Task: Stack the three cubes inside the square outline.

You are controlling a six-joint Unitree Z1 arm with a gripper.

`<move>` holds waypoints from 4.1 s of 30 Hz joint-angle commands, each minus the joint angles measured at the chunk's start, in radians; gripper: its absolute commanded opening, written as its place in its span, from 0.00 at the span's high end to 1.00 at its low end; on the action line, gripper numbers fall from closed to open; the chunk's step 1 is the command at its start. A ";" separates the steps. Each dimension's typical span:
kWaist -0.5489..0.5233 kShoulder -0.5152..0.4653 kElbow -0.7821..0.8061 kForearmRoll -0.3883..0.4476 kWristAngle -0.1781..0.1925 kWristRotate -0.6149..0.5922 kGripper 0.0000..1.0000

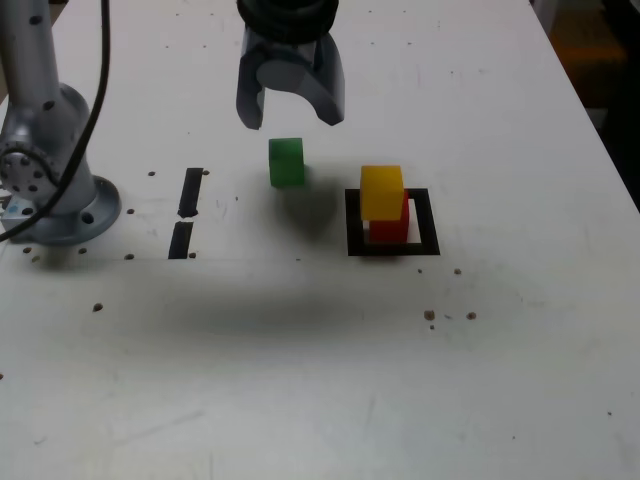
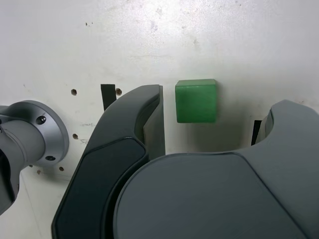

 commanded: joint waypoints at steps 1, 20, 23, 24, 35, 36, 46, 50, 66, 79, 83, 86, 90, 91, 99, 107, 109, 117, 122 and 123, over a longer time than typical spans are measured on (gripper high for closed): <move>0.016 -0.009 0.024 -0.007 0.000 0.000 0.22; 0.116 0.066 0.167 -0.206 -0.082 0.077 0.22; 0.124 0.089 0.173 -0.227 -0.098 0.094 0.22; 0.127 0.095 0.174 -0.234 -0.104 0.099 0.22; 0.154 0.138 0.183 -0.308 -0.141 0.157 0.62; 0.155 0.136 0.183 -0.310 -0.141 0.158 0.67; 0.158 0.098 0.174 -0.300 -0.136 0.165 0.93; 0.158 0.082 0.170 -0.275 -0.135 0.165 0.93; 0.110 -0.050 0.070 -0.134 -0.148 0.163 0.93; -0.013 -0.081 -0.101 -0.027 -0.155 0.132 0.93; -0.079 -0.051 -0.208 0.019 -0.150 0.114 0.93; -0.115 -0.015 -0.278 0.057 -0.150 0.105 0.93; -0.144 0.028 -0.347 0.102 -0.156 0.100 0.93; -0.154 0.044 -0.370 0.117 -0.160 0.098 0.93; -0.173 0.134 -0.438 0.147 -0.187 0.092 0.93; -0.173 0.171 -0.431 0.131 -0.196 0.092 0.93; -0.173 0.177 -0.418 0.122 -0.204 0.092 0.92; -0.170 0.190 -0.388 0.094 -0.222 0.092 0.89; -0.165 0.192 -0.373 0.069 -0.224 0.092 0.81; -0.165 0.192 -0.371 0.069 -0.223 0.092 0.79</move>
